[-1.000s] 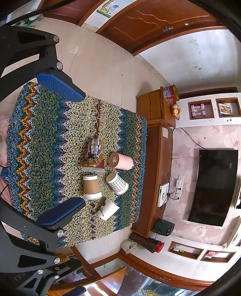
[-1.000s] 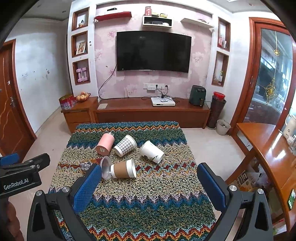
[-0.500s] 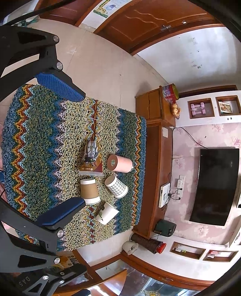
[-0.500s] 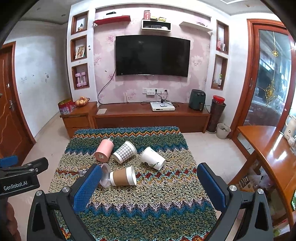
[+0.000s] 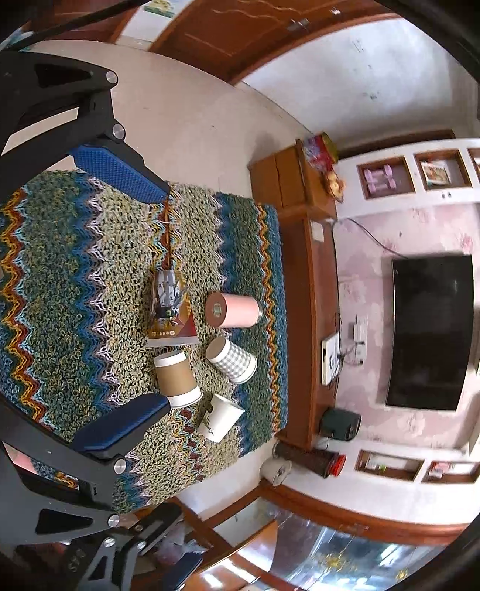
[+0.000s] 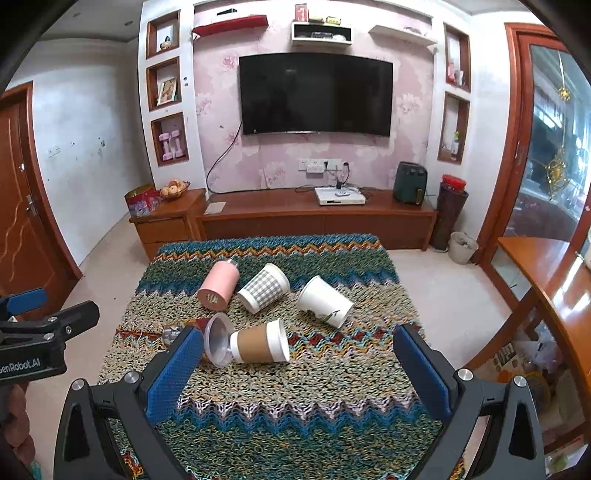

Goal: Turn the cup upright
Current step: 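Move the left gripper toward the orange printed plastic cup lying sideways, then close the left gripper around the body of the orange plastic cup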

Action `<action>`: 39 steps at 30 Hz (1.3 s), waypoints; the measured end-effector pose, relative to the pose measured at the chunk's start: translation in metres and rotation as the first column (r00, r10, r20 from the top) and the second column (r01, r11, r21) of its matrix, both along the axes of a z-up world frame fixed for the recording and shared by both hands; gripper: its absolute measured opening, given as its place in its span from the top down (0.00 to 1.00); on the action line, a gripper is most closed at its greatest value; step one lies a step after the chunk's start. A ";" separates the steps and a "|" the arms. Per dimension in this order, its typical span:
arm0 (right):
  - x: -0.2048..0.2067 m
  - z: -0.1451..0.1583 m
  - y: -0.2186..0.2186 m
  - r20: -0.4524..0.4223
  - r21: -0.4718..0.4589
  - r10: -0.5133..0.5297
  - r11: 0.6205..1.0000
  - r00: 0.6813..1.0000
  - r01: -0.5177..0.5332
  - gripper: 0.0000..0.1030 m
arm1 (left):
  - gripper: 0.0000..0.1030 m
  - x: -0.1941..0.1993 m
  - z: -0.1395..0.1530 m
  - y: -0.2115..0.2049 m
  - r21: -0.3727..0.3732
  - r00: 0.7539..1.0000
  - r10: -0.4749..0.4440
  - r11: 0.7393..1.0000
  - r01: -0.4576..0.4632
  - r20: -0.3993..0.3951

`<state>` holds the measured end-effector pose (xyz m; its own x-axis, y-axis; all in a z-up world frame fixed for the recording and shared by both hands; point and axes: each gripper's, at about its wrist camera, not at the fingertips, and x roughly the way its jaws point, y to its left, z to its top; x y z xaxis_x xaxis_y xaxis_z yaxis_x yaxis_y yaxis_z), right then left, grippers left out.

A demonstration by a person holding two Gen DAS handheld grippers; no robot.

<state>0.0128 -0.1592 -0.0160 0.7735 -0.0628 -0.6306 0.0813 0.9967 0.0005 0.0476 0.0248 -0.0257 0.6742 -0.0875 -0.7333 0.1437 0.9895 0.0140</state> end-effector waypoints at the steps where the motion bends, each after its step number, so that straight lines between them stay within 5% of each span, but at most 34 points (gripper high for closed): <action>1: 0.002 -0.003 0.000 -0.005 0.007 0.001 1.000 1.000 -0.001 0.00 | 0.00 0.000 -0.002 0.000 0.007 1.000 -0.011 1.000 0.011 0.006; 9: 0.023 -0.028 0.002 -0.085 0.008 -0.006 1.000 0.996 0.007 0.00 | 0.00 0.016 -0.028 -0.001 0.045 0.988 -0.149 0.988 0.150 -0.035; 14: 0.032 -0.040 -0.002 -0.111 0.096 0.016 0.995 0.994 -0.005 0.00 | 0.00 0.032 -0.051 -0.003 0.088 0.977 -0.194 0.976 0.202 -0.084; 22: 0.042 -0.055 -0.002 -0.116 0.115 -0.008 0.993 0.993 0.021 0.00 | 0.01 0.055 -0.098 -0.019 0.247 0.940 -0.303 0.909 0.335 -0.159; 29: 0.053 -0.070 0.007 -0.094 0.037 -0.043 0.998 0.995 0.046 0.00 | 0.01 0.069 -0.125 -0.028 0.277 0.907 -0.358 0.869 0.411 -0.222; 39: 0.084 -0.113 0.014 -0.181 0.022 -0.054 0.998 0.982 0.058 0.00 | 0.01 0.086 -0.150 -0.040 0.308 0.859 -0.425 0.808 0.502 -0.284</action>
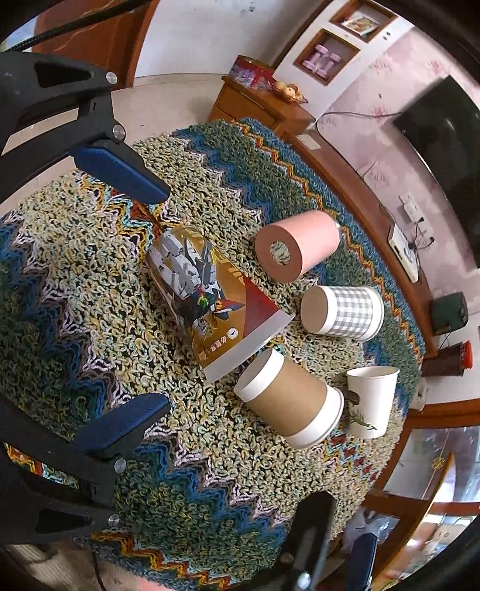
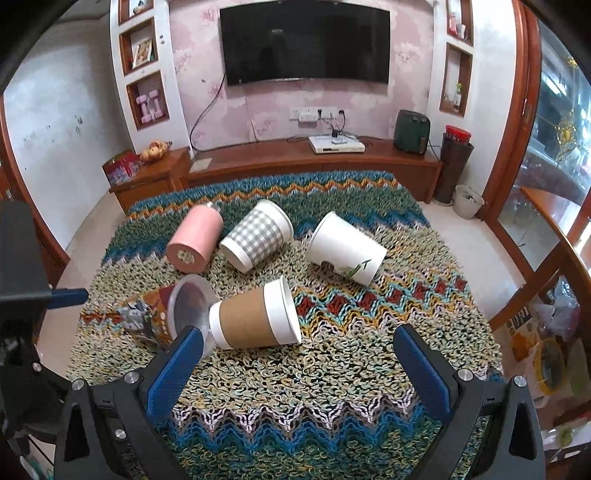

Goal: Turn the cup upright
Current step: 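Close the left gripper around the body of the orange plastic cup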

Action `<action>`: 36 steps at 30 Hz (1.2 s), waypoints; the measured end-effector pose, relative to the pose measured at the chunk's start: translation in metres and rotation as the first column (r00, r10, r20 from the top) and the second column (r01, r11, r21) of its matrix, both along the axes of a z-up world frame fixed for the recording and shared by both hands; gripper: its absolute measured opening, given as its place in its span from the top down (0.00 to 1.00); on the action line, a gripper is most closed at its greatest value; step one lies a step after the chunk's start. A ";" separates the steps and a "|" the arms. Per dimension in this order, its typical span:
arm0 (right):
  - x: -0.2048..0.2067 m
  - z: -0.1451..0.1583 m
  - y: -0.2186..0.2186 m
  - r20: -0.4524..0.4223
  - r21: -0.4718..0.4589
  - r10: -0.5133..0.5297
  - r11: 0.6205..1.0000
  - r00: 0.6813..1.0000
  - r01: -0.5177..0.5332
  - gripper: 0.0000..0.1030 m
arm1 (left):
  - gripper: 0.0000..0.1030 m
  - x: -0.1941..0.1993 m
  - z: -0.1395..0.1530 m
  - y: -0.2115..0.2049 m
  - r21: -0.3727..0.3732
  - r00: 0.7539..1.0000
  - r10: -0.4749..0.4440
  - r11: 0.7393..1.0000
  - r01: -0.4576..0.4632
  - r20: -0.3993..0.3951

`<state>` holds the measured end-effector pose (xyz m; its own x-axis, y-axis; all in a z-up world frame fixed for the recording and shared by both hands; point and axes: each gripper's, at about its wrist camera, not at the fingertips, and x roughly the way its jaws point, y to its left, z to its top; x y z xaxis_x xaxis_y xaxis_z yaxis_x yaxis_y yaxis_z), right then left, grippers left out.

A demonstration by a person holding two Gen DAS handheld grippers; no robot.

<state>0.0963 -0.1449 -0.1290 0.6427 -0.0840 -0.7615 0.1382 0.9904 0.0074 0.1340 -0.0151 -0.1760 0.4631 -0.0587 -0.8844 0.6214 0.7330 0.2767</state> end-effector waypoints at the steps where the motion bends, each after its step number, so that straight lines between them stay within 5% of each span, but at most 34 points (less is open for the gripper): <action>1: 0.001 -0.003 0.001 -0.005 -0.002 0.000 1.000 1.000 0.000 0.00 | 0.01 0.002 -0.002 -0.001 0.006 1.000 -0.004 1.000 0.004 -0.003; 13: 0.020 -0.030 0.002 -0.062 0.045 0.008 0.999 0.998 -0.005 0.00 | 0.01 0.026 -0.025 -0.014 0.097 0.987 -0.151 0.983 0.156 -0.059; 24: 0.023 -0.043 -0.005 -0.086 0.069 0.007 0.998 0.996 -0.002 0.00 | 0.13 0.045 -0.050 -0.035 0.165 0.950 -0.266 0.942 0.292 -0.162; 36: 0.026 -0.050 -0.008 -0.087 0.066 0.022 0.998 0.996 -0.017 0.00 | 0.14 0.064 -0.060 -0.044 0.132 0.934 -0.283 0.940 0.315 -0.217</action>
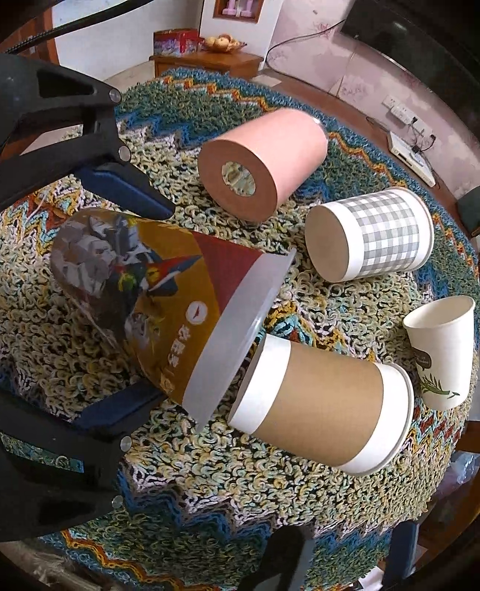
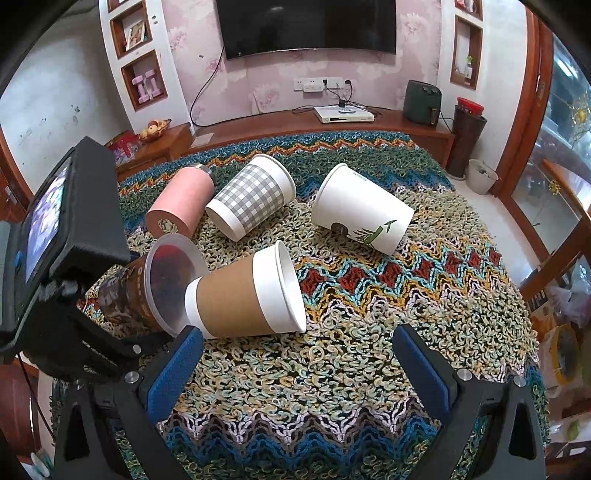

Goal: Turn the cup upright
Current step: 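Lift the orange cup with the left gripper and rotate it rim-up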

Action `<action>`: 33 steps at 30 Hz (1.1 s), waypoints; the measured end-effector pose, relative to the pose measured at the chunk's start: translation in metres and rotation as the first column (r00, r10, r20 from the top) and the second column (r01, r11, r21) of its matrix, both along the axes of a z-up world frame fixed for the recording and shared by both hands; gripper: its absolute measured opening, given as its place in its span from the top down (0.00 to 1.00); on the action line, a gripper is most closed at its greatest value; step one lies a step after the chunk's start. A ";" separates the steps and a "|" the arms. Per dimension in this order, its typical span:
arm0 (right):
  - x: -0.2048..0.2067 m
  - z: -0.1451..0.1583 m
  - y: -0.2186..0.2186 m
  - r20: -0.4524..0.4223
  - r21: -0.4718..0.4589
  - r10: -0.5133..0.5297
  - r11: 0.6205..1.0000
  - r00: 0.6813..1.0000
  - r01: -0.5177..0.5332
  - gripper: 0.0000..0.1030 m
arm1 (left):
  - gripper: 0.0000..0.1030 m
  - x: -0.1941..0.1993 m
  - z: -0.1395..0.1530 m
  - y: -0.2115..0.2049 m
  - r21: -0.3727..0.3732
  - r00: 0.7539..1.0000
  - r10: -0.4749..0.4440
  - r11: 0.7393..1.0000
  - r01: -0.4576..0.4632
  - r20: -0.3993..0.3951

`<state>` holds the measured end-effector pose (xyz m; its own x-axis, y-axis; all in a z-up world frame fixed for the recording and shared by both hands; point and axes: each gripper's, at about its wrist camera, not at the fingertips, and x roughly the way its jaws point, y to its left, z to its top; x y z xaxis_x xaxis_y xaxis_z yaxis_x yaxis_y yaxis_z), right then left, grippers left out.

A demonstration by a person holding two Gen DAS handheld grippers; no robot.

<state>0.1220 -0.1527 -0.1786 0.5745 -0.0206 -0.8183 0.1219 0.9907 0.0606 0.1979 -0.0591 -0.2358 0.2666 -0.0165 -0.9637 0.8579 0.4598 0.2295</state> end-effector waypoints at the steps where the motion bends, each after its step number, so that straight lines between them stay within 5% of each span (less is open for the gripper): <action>1: 0.000 -0.001 -0.001 -0.002 0.001 -0.001 1.000 1.000 0.001 0.01 | 0.15 0.002 -0.001 0.000 -0.001 1.000 0.002 1.000 -0.002 -0.008; 8: 0.002 -0.003 -0.007 -0.012 0.015 -0.009 1.000 1.000 0.009 0.03 | 0.22 0.013 0.000 0.001 -0.007 0.993 0.069 0.998 -0.070 -0.092; 17: -0.001 -0.003 -0.007 -0.013 0.029 -0.002 1.000 1.000 0.003 0.04 | 0.24 0.014 0.007 0.010 0.000 0.952 0.230 0.972 -0.235 -0.202; 25: -0.011 0.009 -0.009 0.002 0.046 -0.003 0.999 1.000 0.003 0.07 | 0.25 0.009 0.016 0.040 -0.019 0.875 0.401 0.907 -0.421 -0.272; 33: -0.033 0.032 -0.010 0.045 0.047 0.009 0.999 0.999 -0.011 0.07 | 0.26 -0.048 0.043 0.066 -0.098 0.799 0.508 0.821 -0.562 -0.322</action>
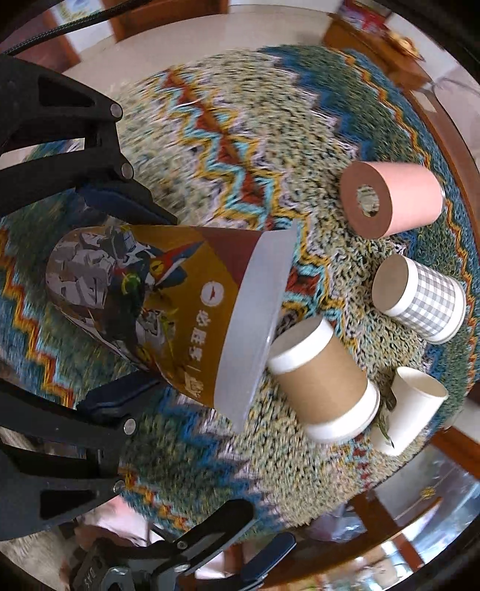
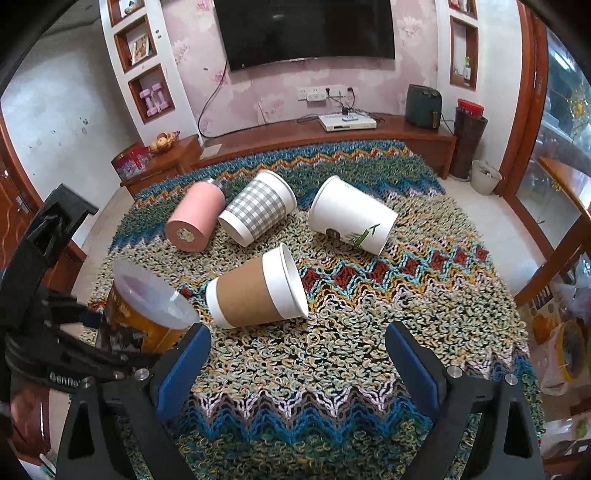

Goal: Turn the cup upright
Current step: 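Lift the orange cup with the left gripper and rotate it rim-up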

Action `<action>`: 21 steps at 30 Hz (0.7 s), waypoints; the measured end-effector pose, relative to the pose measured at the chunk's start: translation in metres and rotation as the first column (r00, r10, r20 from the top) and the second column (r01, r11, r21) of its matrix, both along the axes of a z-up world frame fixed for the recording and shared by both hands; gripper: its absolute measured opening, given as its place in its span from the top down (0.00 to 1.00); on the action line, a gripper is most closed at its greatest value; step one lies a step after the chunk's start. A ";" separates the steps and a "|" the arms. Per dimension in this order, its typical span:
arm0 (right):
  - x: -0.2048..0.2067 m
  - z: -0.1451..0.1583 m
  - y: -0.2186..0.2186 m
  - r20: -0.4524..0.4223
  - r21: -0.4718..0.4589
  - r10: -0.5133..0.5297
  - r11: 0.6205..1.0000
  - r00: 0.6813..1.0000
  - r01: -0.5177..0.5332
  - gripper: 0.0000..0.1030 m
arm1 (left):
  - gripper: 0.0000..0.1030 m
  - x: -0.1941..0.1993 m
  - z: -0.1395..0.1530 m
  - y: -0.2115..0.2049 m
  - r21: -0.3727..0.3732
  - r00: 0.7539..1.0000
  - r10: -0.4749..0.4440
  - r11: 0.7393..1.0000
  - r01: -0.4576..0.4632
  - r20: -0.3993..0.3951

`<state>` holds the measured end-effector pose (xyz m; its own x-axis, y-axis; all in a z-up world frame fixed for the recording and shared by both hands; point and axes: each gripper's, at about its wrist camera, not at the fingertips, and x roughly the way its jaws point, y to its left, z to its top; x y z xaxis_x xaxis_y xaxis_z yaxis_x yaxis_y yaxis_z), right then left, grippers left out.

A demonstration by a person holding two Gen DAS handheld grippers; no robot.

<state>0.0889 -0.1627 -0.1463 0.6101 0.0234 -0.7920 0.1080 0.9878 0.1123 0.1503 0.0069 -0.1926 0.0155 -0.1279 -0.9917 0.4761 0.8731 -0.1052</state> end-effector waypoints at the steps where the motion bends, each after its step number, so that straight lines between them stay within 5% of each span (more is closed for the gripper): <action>1: -0.004 0.005 -0.001 0.009 -0.001 0.002 1.000 1.000 -0.002 0.07 | 0.26 -0.010 0.001 0.005 -0.013 1.000 0.018 1.000 -0.018 -0.003; 7: -0.025 0.025 -0.009 0.048 -0.010 0.002 1.000 0.999 -0.002 0.07 | 0.26 -0.049 0.018 0.008 -0.082 0.987 0.159 0.983 -0.161 -0.034; 21: -0.063 0.039 -0.031 0.013 -0.050 0.015 0.999 1.000 -0.014 0.07 | 0.26 -0.094 0.021 -0.039 -0.216 0.914 0.397 0.888 -0.405 -0.083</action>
